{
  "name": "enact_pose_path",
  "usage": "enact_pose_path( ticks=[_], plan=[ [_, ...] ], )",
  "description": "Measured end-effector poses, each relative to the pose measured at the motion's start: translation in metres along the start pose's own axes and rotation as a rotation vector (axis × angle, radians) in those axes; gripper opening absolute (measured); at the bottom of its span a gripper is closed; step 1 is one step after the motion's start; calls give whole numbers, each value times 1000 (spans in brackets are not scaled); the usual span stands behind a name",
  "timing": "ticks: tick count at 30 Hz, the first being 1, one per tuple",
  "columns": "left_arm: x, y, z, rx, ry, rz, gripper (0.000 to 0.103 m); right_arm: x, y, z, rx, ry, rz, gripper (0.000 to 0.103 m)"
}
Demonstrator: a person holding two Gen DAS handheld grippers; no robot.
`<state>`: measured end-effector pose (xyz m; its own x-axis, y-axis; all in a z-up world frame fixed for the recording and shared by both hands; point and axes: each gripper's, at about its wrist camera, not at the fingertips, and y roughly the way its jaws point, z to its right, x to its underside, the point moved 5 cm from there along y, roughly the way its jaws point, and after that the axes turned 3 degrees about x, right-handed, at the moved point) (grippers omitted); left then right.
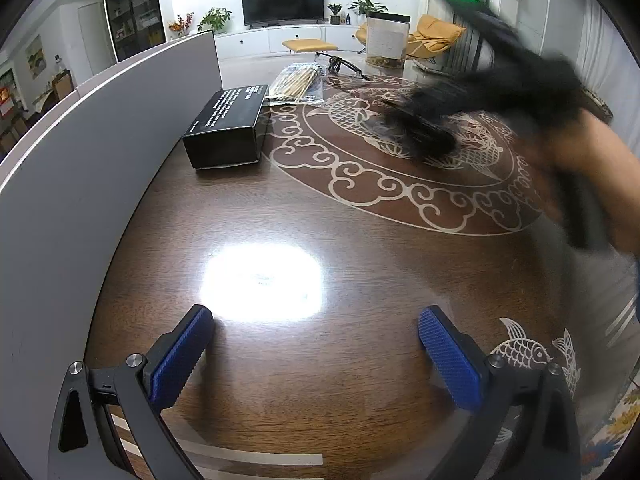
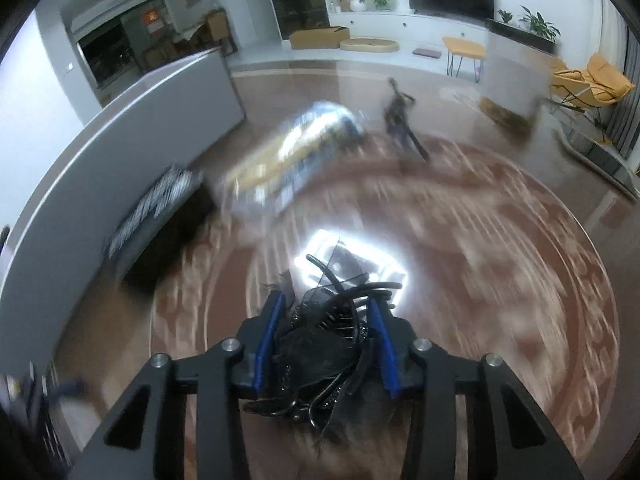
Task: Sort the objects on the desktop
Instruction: 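Grasp the black mesh-and-cord item with the right gripper and lift it, then hold the black item in the right gripper above the table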
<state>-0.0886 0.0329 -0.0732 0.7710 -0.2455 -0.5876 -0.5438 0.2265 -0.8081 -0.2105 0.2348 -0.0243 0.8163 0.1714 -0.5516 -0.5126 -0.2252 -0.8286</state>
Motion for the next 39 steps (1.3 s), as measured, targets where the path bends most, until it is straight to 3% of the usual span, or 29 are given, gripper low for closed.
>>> enact_pose_path(
  ticks=[7,9,10,17,21,25,39],
  plan=[
    [1,0,-2,-2,-3,6,103,103,-69,17,89,-39,35,47],
    [1,0,-2,-2,-2,6,103,117,-77,16,111,-37,46,69],
    [1,-1,-2,-2,-3,8,103,121,-78,18,113,-32,50,73],
    [1,-1,-1,-4,-4,12,103,124,-74,13,145,-46,63,85],
    [1,-1,-1,-3,-4,11,103,121,-69,12,153,-39,50,98],
    [1,-2,-1,-3,-4,11,103,122,-67,15,162,-24,41,103],
    [1,-2,-1,-3,-4,11,103,122,-66,15,163,-20,36,103]
  ],
)
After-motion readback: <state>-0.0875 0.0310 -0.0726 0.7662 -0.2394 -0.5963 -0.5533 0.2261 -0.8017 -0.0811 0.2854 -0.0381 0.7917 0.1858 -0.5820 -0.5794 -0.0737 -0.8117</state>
